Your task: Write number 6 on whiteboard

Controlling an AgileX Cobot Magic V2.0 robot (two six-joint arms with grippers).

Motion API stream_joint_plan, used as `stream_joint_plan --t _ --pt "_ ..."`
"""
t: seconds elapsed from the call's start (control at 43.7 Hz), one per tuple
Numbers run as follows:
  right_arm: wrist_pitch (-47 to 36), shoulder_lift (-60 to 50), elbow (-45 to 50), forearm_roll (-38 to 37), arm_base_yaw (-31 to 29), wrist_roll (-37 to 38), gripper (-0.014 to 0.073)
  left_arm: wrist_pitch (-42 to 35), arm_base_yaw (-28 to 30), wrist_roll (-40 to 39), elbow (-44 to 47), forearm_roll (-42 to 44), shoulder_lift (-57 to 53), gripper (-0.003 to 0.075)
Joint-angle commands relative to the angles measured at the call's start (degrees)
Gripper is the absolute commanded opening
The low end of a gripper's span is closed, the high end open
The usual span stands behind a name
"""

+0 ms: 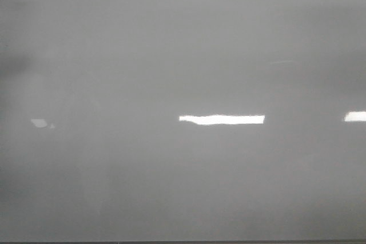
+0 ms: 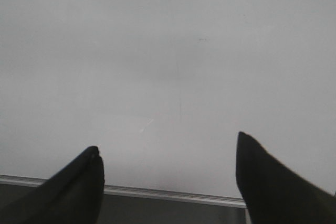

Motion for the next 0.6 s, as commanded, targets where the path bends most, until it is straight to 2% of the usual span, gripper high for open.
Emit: stream_joint_plan --t 0.0,0.092,0.252,0.412,0.573 --pt "-2.8 0.5 -1.5 0.7 0.0 0.0 0.0549 3.5 -6.0 3.3 -2.8 -1.6 -0.9 -0.0020" --pt "-1.7 0.5 -1.6 0.7 0.0 0.0 0.0549 6.8 -11.1 6.9 -4.3 -3.2 0.0 -0.0020" --pt "0.8 0.5 -2.1 0.7 0.0 -0.3 0.0549 6.6 -20.3 10.7 -6.3 -3.7 1.3 -0.0020" --pt "3.2 0.5 -2.1 1.8 0.0 -1.4 0.0549 6.7 -26.9 13.0 -8.1 -3.7 2.9 -0.0020" --pt "4.7 1.2 -2.2 9.7 0.1 -11.1 0.0549 7.7 -32.1 16.6 -9.9 -3.7 5.8 -0.0020"
